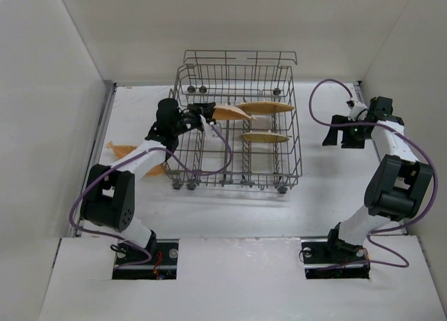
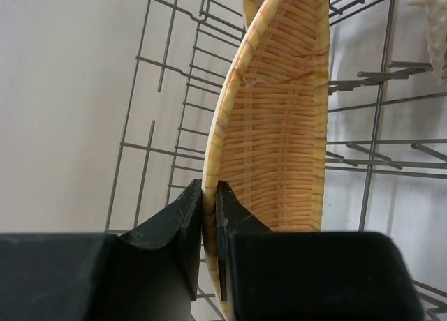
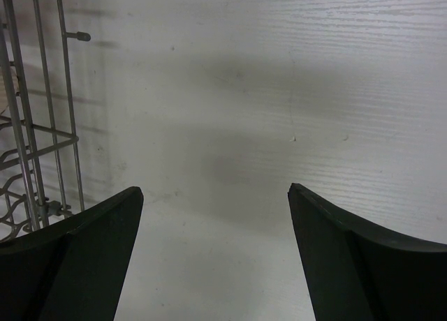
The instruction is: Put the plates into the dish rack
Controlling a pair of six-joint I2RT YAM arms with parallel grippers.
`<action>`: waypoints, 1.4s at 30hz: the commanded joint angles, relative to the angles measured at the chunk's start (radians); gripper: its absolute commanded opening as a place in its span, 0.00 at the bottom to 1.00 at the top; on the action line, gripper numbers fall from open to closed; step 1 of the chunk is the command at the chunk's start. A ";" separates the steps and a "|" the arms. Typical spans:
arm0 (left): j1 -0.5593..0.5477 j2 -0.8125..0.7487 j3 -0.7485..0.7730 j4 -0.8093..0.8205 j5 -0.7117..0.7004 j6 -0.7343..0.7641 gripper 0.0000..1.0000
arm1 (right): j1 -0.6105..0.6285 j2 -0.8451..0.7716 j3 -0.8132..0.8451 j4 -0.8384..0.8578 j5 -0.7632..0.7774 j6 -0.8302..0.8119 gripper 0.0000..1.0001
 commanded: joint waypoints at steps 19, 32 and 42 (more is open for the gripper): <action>0.025 0.129 0.061 0.156 0.031 0.032 0.00 | 0.007 0.016 0.059 -0.017 0.001 -0.002 0.90; -0.006 0.186 0.061 0.156 -0.005 0.044 0.11 | 0.000 0.035 0.084 -0.035 0.001 -0.016 0.90; -0.037 0.140 0.044 0.081 -0.043 0.004 0.39 | -0.013 0.047 0.107 -0.046 0.001 -0.033 0.90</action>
